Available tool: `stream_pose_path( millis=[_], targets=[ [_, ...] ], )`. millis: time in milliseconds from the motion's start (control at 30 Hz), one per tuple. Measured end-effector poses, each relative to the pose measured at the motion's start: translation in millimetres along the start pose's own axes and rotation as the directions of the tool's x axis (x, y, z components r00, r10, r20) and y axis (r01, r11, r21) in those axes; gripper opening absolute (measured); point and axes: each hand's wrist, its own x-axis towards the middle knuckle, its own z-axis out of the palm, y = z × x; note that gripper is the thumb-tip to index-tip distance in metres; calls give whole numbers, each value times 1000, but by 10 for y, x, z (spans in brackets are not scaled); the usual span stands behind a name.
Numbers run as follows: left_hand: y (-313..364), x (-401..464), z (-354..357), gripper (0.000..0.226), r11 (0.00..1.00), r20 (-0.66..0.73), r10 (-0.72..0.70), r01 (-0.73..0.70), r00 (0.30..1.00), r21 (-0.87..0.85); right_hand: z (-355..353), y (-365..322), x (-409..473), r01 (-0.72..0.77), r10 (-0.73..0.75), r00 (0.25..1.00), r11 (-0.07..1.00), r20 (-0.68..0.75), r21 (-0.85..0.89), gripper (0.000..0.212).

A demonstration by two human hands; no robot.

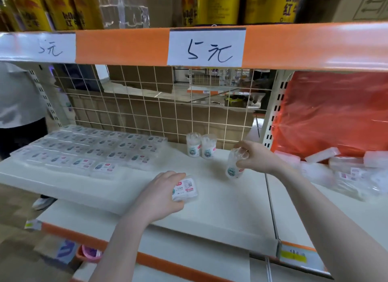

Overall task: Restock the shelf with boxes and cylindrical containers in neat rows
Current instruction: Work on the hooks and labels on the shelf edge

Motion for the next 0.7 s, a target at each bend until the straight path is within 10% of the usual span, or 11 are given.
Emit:
stream_pose_path(
  millis=[700],
  targets=[
    [-440, 545, -56, 65, 999, 53, 34, -35, 998, 14, 156, 71, 1098, -88, 98, 985, 993, 139, -72, 58]
  ],
)
